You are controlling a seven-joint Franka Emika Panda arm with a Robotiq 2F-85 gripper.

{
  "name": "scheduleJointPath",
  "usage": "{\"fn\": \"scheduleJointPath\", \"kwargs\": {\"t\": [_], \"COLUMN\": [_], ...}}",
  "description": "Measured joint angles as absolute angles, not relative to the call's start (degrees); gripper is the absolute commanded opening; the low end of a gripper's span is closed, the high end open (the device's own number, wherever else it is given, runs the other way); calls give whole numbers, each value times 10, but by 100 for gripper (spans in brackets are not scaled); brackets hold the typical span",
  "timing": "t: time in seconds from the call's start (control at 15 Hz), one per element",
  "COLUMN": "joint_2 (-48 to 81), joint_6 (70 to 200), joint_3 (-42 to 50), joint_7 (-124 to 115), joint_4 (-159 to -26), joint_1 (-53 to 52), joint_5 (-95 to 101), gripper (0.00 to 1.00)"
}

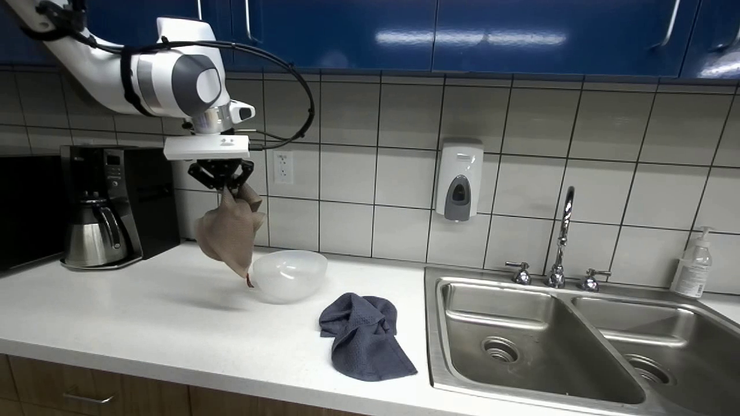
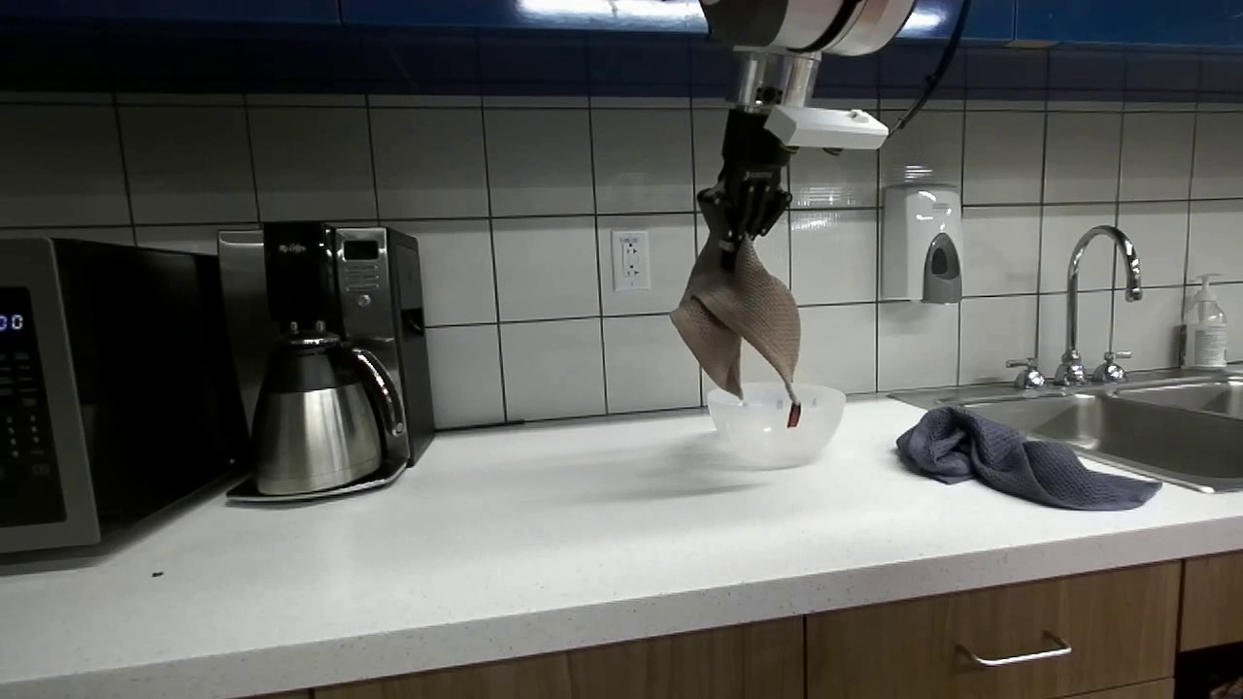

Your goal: Take the towel out of the bowl

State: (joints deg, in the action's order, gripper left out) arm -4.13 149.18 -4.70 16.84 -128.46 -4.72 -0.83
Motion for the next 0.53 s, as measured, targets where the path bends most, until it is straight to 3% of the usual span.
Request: {"fn": "scheduleJointPath", "kwargs": {"t": [0.53], "joint_2": [-52], "joint_6": [1492], "joint_3": [-49], "joint_7": [168], "joint_4": [-1327], "joint_1": [-82], "joint_5": [-9], "gripper": [2]}}
